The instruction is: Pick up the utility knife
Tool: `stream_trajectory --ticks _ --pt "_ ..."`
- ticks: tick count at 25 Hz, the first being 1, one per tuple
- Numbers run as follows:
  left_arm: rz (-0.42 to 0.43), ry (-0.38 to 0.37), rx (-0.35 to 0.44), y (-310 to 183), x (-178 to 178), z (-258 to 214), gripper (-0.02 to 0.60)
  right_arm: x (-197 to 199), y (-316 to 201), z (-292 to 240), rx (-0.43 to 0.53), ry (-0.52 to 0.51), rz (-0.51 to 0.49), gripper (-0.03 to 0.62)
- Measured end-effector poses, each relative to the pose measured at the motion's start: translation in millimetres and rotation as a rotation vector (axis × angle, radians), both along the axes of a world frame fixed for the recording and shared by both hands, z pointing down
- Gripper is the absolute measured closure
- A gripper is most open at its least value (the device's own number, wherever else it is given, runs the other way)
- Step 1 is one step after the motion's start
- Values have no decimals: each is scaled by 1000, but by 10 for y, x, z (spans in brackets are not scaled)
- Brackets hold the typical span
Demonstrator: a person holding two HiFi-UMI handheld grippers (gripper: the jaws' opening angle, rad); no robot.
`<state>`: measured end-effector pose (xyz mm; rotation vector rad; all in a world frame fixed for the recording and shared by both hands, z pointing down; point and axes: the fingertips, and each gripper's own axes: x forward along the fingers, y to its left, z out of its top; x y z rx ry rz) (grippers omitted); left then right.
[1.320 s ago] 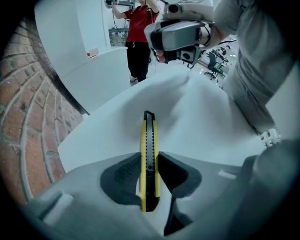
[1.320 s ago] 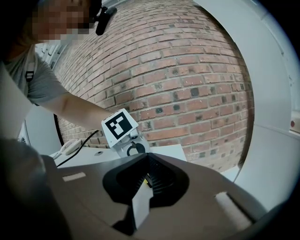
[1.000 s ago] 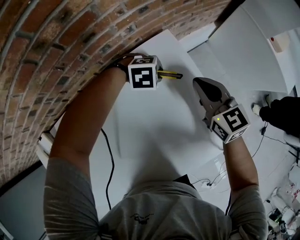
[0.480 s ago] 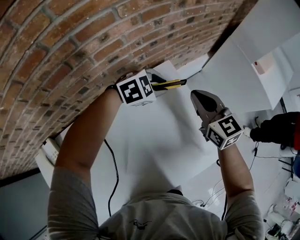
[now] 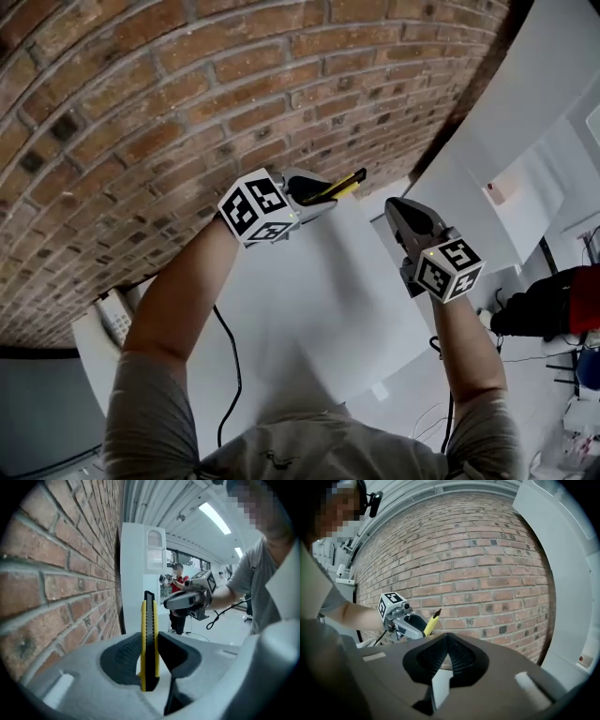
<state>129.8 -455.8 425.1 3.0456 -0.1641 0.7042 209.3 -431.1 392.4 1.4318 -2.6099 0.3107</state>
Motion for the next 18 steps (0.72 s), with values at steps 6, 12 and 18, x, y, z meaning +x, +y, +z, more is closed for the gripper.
stream_trajectory --ticks 6,12,18 --pt "-72 201 -1 18 -198 -740 463 -123 -79 -513 54 -5 -6 585" --pt "-121 412 -26 27 -369 -1350 463 -220 -149 -883 89 -23 7 585" --pt "-160 566 -60 46 -447 -1689 463 -221 -194 -1131 107 -36 29 585"
